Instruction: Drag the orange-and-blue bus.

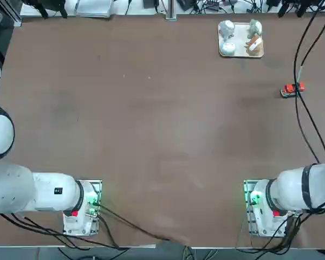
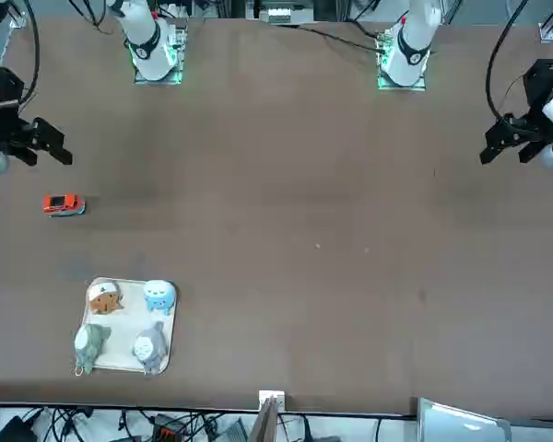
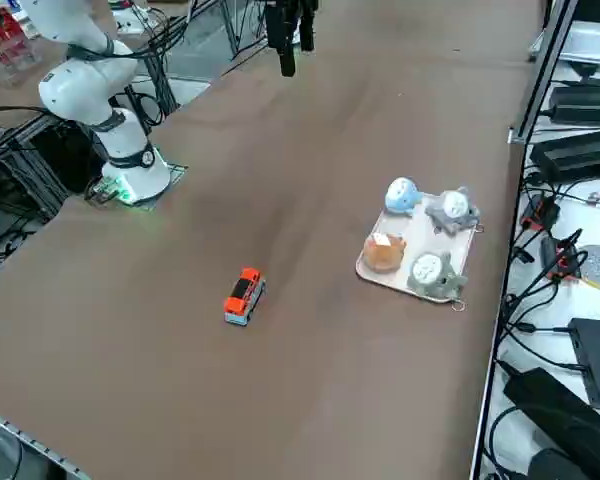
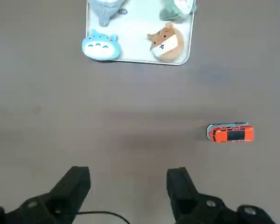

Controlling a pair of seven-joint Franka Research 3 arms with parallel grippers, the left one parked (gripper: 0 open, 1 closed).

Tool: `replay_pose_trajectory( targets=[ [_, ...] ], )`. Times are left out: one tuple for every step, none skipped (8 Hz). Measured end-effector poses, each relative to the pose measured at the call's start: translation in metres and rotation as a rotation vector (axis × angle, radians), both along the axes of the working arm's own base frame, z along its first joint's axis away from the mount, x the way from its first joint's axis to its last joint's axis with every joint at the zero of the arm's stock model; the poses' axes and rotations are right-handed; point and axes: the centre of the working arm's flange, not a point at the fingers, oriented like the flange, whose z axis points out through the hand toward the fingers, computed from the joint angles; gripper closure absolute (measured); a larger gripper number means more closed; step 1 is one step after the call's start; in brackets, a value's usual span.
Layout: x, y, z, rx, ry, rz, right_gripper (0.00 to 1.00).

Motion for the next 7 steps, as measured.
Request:
replay_pose_trajectory(
  targets=[
    [0.0000,0.0000,0.0000,0.000,0.000,0.000,0.00],
    [0.0000,-0.0001,0.0000,0.000,0.000,0.000,0.00],
    [0.0000,-0.0001,0.0000,0.000,0.000,0.000,0.00],
    [0.0001,-0.0001,-0.0002,0.000,0.000,0.001,0.00],
    [0.0004,-0.0001,-0.0009,0.000,0.002,0.001,0.00],
    [0.0008,-0.0001,-0.0017,0.000,0.003,0.002,0.00],
    [0.0012,-0.0001,-0.0024,0.000,0.004,0.002,0.00]
  ],
)
